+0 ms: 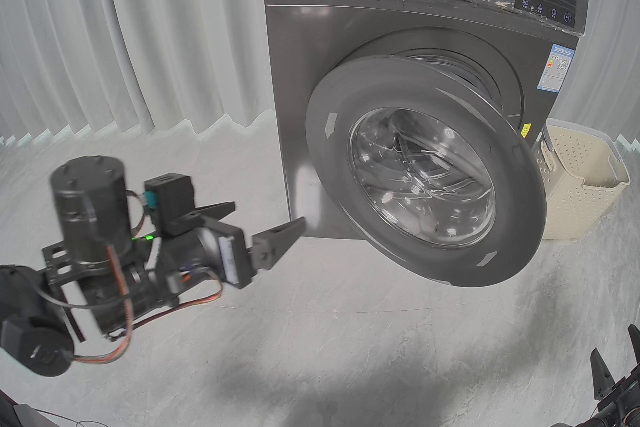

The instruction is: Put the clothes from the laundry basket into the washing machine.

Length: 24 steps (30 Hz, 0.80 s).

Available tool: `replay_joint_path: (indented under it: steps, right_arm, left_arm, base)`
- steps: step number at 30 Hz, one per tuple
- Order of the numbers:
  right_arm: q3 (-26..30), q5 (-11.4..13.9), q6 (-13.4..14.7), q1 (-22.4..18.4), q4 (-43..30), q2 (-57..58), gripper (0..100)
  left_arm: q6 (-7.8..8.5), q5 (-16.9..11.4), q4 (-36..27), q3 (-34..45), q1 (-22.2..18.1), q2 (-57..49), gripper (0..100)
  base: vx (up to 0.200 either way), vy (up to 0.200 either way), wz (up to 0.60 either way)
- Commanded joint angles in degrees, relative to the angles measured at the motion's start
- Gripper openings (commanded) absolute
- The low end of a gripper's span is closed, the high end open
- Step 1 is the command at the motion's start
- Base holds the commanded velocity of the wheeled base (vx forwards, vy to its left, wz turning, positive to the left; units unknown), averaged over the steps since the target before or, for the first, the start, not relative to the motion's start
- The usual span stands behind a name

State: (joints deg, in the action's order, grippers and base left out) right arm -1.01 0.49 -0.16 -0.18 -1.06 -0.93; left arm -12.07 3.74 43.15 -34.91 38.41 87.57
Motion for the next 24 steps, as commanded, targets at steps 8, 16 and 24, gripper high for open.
replay_joint_path:
  steps: [8, 16, 24]
  right_arm:
    - [0.84, 0.3, -0.46, -0.17, 0.53, 0.57, 100]
    - [-4.96, 0.92, 0.6, 0.09, 4.93, 0.93, 100]
    - [-13.67, 12.34, 0.77, 1.76, 1.94, -18.94, 100]
  left_arm:
    - [8.2, -0.49, -20.57, 32.63, -27.6, -65.68, 100]
    - [8.47, -6.99, -33.57, 34.91, -41.49, -79.57, 100]
    - [4.86, -10.33, -39.9, 34.56, -41.66, -82.91, 100]
  base:
    - [0.0, 0.0, 0.0]
    - [0.0, 0.0, 0.0]
    - [0.0, 0.0, 0.0]
